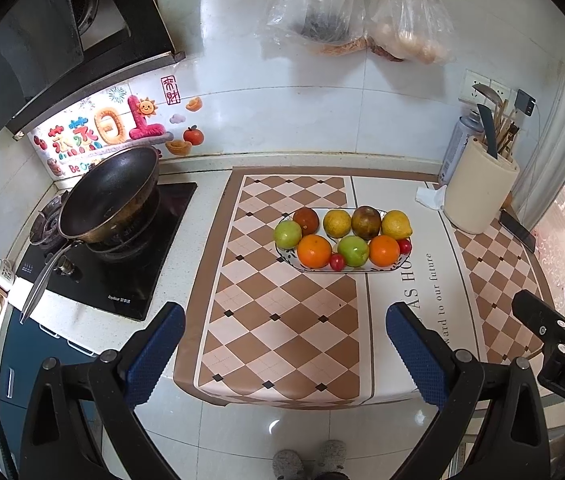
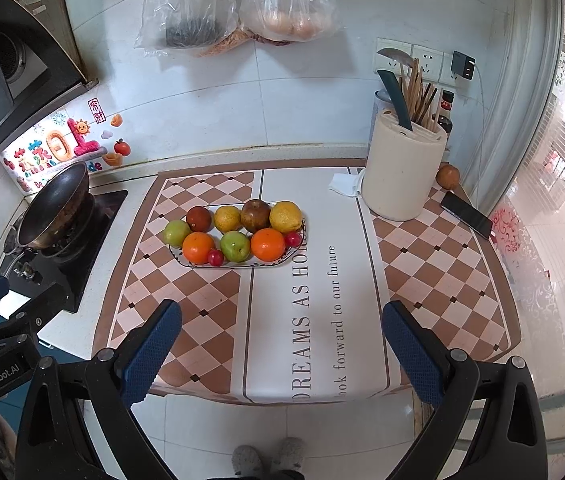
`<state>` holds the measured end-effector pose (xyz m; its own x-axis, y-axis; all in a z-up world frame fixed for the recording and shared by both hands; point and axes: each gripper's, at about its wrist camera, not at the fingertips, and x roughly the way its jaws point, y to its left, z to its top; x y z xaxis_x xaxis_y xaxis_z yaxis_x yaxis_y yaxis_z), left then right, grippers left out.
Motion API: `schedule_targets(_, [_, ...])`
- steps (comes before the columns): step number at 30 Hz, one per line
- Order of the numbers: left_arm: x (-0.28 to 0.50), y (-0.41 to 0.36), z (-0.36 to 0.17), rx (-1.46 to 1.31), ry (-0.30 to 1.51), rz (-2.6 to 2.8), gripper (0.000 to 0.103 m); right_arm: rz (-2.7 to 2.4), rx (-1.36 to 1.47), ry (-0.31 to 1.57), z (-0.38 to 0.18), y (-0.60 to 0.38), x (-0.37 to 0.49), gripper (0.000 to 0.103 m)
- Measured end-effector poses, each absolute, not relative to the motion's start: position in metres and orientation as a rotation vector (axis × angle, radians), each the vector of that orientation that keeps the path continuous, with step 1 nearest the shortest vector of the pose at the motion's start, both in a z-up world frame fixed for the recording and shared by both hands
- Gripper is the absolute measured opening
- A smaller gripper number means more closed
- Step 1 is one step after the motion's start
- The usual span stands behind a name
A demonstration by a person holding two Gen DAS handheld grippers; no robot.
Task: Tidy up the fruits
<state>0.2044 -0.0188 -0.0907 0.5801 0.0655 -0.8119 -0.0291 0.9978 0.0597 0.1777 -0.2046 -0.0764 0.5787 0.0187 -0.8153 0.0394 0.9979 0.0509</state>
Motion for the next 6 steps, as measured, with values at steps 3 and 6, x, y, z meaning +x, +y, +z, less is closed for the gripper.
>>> schedule_targets(3, [0.2008, -0.0181, -0.0893, 0.041, 0.942, 0.058, 0.103, -0.01, 0.068, 0.957, -0.0765, -0.2049, 0.1771, 0.102])
schedule_targets(6, [0.1979, -0.0171, -0.0868, 0.047, 0.93, 0.06, 0.103, -0.009, 0.064, 0.955, -0.0756, -0.2049, 0.1757, 0.102])
